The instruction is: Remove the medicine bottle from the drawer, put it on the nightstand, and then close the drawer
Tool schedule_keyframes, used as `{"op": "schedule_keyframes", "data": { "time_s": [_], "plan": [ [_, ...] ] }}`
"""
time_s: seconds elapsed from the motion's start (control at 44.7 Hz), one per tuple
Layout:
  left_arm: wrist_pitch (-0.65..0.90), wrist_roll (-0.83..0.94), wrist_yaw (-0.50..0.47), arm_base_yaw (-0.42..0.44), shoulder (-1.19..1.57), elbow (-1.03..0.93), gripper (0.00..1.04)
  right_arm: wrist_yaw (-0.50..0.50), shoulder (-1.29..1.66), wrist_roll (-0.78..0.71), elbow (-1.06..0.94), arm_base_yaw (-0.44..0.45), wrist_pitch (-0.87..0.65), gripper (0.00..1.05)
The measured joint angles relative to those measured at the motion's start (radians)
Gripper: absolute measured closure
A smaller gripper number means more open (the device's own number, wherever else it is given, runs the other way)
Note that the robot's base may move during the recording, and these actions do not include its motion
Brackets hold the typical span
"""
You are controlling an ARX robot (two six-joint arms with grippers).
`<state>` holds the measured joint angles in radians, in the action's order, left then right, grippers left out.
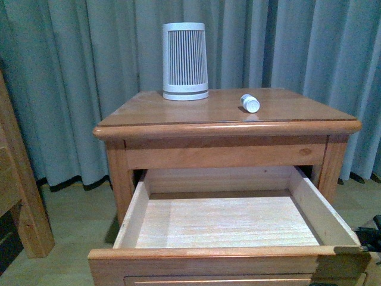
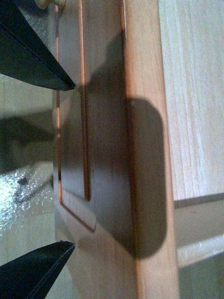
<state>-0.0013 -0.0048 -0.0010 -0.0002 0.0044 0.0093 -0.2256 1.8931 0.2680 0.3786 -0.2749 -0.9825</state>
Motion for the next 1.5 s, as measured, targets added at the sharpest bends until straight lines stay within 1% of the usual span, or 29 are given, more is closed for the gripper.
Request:
{"op": "schedule_keyframes", "data": {
  "time_s": [0.268, 0.47, 0.649, 0.895, 1.185, 1.32, 1.499],
  "plan": [
    [0.0, 0.0, 0.0, 0.0, 0.0, 0.0, 0.07, 0.006, 0.095, 0.016, 0.131, -0.004, 0.043, 0.07],
    [0.0, 0.0, 0.0, 0.0, 0.0, 0.0, 0.07, -0.021, 0.132, 0.015, 0.229, 0.001, 0.066, 0.07],
    [0.0, 0.0, 0.0, 0.0, 0.0, 0.0, 0.07, -0.022, 0.146, -0.025, 0.317, 0.035, 0.098, 0.07],
    [0.0, 0.0, 0.0, 0.0, 0.0, 0.0, 0.07, -0.032, 0.225, -0.111, 0.539, 0.104, 0.138, 0.07],
    [0.0, 0.0, 0.0, 0.0, 0.0, 0.0, 0.07, -0.028, 0.296, -0.197, 0.76, 0.138, 0.18, 0.07],
    [0.0, 0.0, 0.0, 0.0, 0.0, 0.0, 0.07, -0.015, 0.302, -0.218, 0.781, 0.14, 0.212, 0.07],
    [0.0, 0.0, 0.0, 0.0, 0.0, 0.0, 0.07, -0.019, 0.294, -0.211, 0.772, 0.14, 0.217, 0.07]
  ]
}}
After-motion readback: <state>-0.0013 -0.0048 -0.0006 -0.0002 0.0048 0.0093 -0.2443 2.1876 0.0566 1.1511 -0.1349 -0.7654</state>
